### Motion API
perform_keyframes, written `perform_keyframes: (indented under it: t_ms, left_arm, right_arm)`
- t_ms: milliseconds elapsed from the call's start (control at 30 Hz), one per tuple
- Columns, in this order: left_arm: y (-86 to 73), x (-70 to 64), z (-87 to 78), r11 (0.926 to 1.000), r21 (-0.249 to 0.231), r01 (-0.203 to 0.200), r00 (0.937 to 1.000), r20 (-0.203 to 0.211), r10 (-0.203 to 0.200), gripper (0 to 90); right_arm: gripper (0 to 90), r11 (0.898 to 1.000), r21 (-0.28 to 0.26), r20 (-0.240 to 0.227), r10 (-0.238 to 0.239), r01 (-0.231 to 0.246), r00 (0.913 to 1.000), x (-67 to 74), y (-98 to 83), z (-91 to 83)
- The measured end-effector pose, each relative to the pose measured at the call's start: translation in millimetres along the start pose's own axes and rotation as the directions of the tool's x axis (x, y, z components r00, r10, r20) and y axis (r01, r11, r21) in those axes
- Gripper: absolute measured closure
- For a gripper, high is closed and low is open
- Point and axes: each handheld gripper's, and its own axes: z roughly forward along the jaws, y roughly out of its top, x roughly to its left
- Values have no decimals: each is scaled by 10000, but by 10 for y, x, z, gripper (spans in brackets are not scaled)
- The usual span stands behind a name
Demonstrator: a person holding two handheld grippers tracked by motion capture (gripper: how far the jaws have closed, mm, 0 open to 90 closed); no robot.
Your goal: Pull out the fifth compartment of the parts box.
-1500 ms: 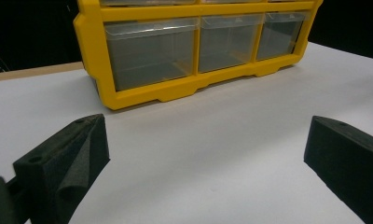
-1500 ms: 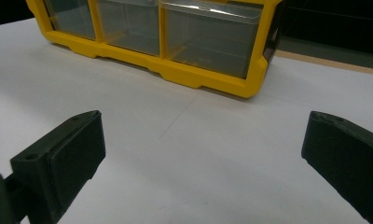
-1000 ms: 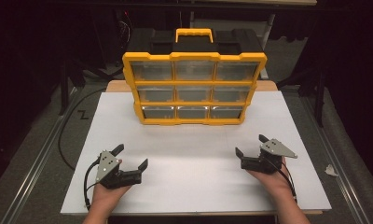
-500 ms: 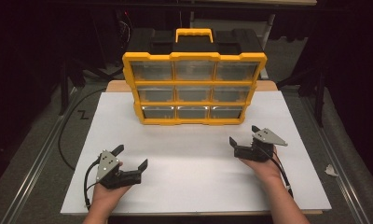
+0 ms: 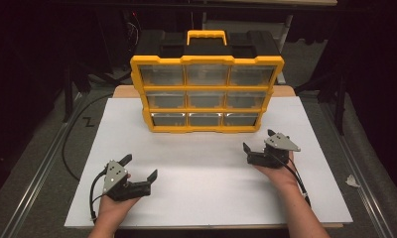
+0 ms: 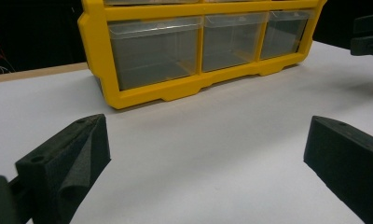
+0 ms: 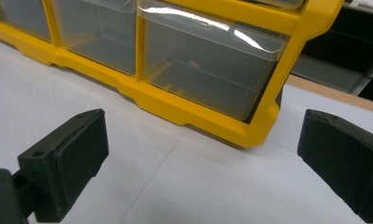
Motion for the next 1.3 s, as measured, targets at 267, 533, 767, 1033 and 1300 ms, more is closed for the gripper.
perform_keyframes:
  t_ms: [267, 533, 767, 1033, 1300]
  left_arm:
    - [1, 2, -6, 10000, -72, 27, 10000, 4, -27, 9]
    - [6, -4, -15, 9999, -126, 4, 10000, 63, -3, 11]
    - [7, -6, -17, 9999, -122, -1, 10000, 89, 2, 14]
    - [9, -9, -22, 9999, -136, -32, 10000, 71, 33, 14]
    - [7, -17, -16, 9999, -105, -108, 9999, 71, 109, 14]
  right_arm:
    - [14, 9902, 496, 350, -1326, 1308, 9906, 62, -24, -48]
    - [13, 9588, 1168, 640, -2676, 2591, 9614, 119, -96, -77]
    - [13, 9213, 1662, 714, -3668, 3515, 9276, 152, -126, -98]
    - [12, 8737, 1979, 857, -4670, 4443, 8801, 221, -119, -126]
    - [7, 8262, 2126, 674, -5450, 5217, 8357, 265, -87, -188]
